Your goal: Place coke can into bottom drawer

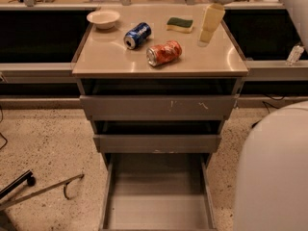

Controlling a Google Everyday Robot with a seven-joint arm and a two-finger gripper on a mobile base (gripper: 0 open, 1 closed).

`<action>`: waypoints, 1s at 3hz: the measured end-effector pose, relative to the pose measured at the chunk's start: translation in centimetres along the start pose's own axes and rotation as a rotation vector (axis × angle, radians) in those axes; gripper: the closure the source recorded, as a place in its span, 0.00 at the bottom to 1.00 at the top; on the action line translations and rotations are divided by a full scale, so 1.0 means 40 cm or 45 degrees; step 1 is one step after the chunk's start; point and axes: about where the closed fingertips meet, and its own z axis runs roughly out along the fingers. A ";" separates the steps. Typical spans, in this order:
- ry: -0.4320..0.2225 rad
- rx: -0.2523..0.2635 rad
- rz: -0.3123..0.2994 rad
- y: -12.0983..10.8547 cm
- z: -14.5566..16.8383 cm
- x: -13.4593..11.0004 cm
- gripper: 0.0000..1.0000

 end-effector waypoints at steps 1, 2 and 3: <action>-0.019 -0.084 -0.002 0.012 0.088 0.005 0.00; -0.041 -0.138 -0.007 0.020 0.151 0.003 0.00; -0.090 -0.154 -0.053 0.020 0.187 -0.019 0.00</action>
Offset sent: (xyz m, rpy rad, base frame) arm 0.0334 0.0107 -0.0724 0.0453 0.1476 0.0653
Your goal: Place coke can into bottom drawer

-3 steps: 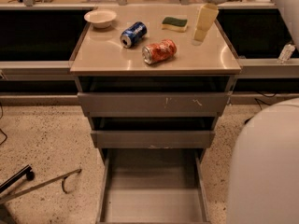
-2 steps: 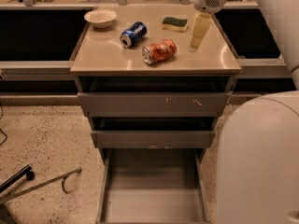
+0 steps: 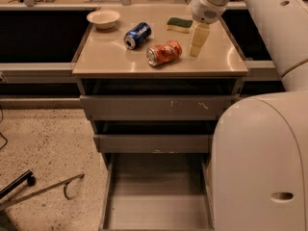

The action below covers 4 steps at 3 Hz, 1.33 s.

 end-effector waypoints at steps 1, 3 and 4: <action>-0.040 -0.011 -0.065 -0.002 0.023 -0.036 0.00; -0.095 -0.036 -0.231 0.005 0.050 -0.130 0.00; -0.096 -0.036 -0.231 0.005 0.051 -0.131 0.00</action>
Offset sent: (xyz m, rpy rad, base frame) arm 0.0008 0.0546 0.0059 0.0045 -0.0501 0.2082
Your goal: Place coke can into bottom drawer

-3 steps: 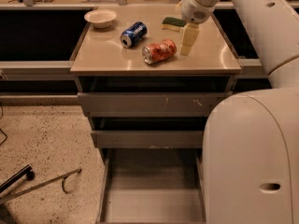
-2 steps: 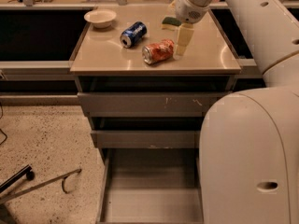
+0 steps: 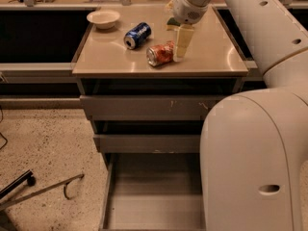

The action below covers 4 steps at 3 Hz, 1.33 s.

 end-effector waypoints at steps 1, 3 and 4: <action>-0.038 -0.036 -0.023 -0.007 0.059 -0.025 0.00; -0.094 -0.124 -0.027 -0.002 0.174 -0.049 0.00; -0.078 -0.139 0.006 -0.001 0.193 -0.024 0.00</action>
Offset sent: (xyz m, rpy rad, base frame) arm 0.0303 0.0492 -0.0506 0.0492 0.1044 0.1029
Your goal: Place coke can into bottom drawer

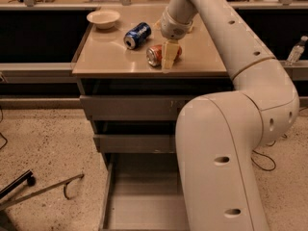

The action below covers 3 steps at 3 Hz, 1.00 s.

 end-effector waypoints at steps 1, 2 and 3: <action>0.026 0.005 0.043 -0.006 0.004 0.038 0.00; 0.027 0.007 0.070 -0.007 0.010 0.060 0.00; 0.024 -0.006 0.087 -0.004 0.024 0.074 0.00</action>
Offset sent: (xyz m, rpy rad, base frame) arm 0.0134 -0.0383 -0.0062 -0.0092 0.0386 -0.0791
